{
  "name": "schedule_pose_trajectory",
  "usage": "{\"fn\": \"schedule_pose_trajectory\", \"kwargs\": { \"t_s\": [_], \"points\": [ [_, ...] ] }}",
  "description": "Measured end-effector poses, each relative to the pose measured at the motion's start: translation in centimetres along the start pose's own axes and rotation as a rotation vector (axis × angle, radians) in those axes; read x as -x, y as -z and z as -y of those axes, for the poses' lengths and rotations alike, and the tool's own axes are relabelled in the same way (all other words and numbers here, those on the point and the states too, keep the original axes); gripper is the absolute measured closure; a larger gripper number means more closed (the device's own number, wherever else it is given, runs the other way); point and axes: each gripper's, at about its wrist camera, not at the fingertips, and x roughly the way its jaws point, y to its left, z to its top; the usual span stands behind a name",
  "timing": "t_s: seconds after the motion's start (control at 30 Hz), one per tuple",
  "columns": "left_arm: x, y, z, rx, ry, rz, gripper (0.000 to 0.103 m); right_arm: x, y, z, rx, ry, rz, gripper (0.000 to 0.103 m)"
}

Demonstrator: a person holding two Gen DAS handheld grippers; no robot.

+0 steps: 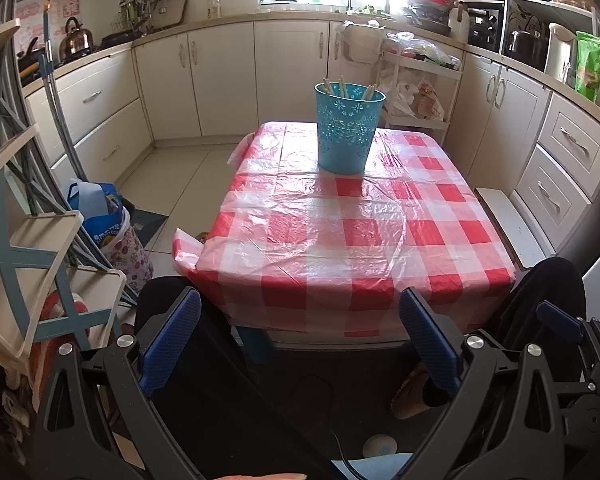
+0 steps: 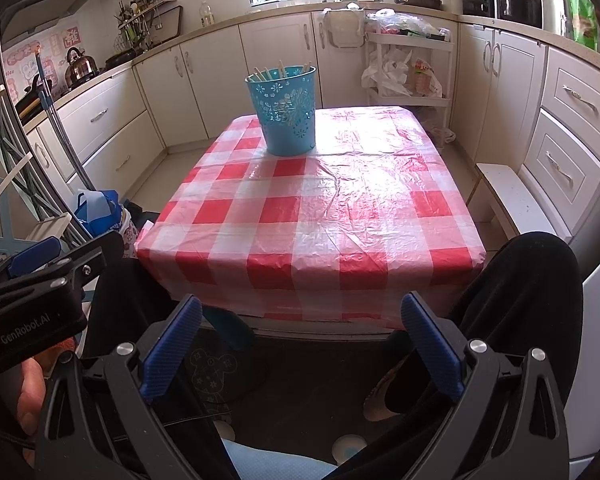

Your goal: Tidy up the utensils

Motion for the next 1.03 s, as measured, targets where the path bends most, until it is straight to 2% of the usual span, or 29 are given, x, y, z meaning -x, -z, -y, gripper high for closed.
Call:
{"fn": "schedule_pose_trajectory", "kwargs": {
  "t_s": [0.13,0.2,0.33,0.4,0.63,1.03],
  "points": [
    [-0.7,0.4,-0.7,0.045,0.146,-0.030,0.008,0.0,0.0,0.0,0.001,0.000,0.000,0.007],
    [-0.6,0.5,-0.9,0.051,0.161,-0.019,0.008,0.0,0.0,0.0,0.001,0.000,0.002,0.007],
    [1.1,0.7,0.2,0.005,0.064,0.092,0.008,0.0,0.0,0.0,0.000,0.000,0.002,0.007],
    [1.7,0.7,0.9,-0.019,0.034,0.123,0.008,0.1,0.1,0.0,0.000,-0.001,0.003,0.007],
    [1.2,0.1,0.4,0.008,0.026,0.065,0.008,0.5,0.2,0.2,-0.004,0.000,0.015,0.007],
    [1.4,0.6,0.9,-0.016,0.001,0.073,0.008,0.8,0.2,0.3,-0.006,-0.001,0.018,0.007]
  ]
}}
